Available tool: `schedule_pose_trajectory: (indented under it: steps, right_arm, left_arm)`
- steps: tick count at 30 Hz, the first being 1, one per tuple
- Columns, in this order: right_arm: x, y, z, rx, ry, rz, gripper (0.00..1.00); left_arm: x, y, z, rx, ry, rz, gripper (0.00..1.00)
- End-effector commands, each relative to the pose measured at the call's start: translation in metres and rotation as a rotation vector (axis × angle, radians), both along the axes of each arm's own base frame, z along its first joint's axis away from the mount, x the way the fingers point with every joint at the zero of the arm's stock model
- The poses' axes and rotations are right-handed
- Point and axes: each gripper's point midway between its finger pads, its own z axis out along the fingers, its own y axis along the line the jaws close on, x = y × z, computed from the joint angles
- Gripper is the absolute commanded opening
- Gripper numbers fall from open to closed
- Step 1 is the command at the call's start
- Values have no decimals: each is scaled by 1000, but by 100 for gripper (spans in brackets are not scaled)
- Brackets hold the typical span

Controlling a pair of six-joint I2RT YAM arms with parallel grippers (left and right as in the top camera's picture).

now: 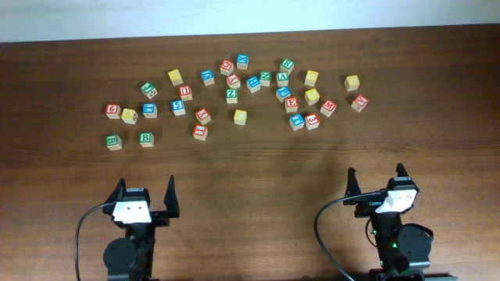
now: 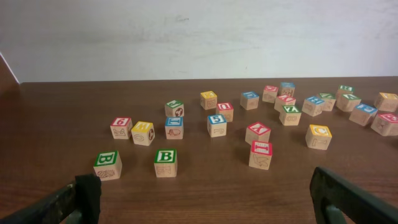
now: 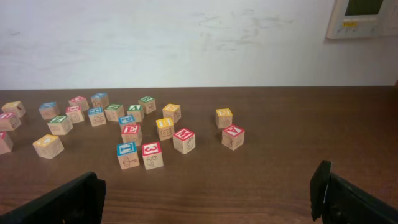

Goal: Spell out ICRA

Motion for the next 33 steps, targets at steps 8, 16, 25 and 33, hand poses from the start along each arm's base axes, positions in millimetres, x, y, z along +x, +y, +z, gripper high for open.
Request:
schedule_pose_trajectory:
  steps: [8,16,25,33]
  right_arm:
    - [0,0,-1,-7,0,-2,98]
    - [0,0,-1,-7,-1,-2,98]
    - [0,0,-1,-7,0,-2,98]
    - [0,0,-1,-7,0,-2,98]
  left_arm:
    - [0,2,0,17,0,12,99]
    - [0,4,3,18,-11,21,99]
    - [-20,-27,44,-41,50,-153,99]
    - [-52,-33,143,-55,142,-186,99]
